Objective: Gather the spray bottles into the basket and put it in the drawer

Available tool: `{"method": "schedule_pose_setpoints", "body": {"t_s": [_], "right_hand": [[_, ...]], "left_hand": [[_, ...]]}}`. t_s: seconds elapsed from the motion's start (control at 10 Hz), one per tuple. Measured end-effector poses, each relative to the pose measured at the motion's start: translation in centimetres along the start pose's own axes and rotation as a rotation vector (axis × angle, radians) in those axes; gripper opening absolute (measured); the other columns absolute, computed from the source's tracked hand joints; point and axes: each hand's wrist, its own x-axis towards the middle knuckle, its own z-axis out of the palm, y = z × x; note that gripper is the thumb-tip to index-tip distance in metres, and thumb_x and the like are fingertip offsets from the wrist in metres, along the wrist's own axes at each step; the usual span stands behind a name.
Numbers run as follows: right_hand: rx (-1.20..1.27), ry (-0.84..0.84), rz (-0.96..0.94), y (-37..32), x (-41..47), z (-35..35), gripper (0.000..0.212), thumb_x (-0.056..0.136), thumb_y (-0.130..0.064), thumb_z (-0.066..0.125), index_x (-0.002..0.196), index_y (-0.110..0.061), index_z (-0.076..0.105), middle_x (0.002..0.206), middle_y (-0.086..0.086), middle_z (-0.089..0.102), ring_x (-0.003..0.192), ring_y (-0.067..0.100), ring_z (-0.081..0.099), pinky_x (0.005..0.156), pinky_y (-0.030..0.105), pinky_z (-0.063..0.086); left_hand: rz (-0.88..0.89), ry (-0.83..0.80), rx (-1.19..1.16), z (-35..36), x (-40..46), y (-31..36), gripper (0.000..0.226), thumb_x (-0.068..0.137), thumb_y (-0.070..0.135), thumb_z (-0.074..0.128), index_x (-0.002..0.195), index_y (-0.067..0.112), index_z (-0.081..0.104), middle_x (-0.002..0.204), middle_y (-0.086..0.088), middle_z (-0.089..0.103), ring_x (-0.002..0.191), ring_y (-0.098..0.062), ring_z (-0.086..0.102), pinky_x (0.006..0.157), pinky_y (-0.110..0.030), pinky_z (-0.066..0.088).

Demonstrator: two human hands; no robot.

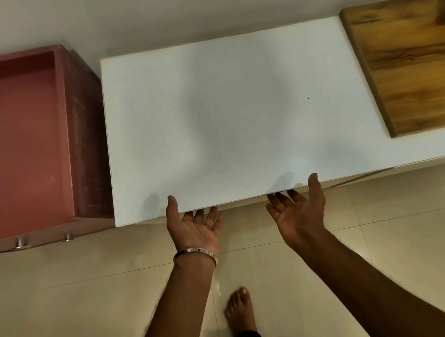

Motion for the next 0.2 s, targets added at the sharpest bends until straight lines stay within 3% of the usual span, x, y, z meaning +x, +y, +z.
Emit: {"method": "schedule_pose_setpoints", "body": {"t_s": [0.2], "right_hand": [[-0.119, -0.007, -0.002, 1.1, -2.2, -1.3, 0.083, 0.094, -0.056, 0.05, 0.153, -0.004, 0.025, 0.153, 0.023, 0.037, 0.137, 0.035, 0.044, 0.115, 0.046, 0.033]], "left_hand": [[0.025, 0.039, 0.109, -1.5, -1.9, -0.2, 0.08, 0.082, 0.057, 0.055, 0.147, 0.019, 0.028, 0.145, -0.007, 0.042, 0.127, -0.029, 0.05, 0.105, -0.049, 0.038]]}}
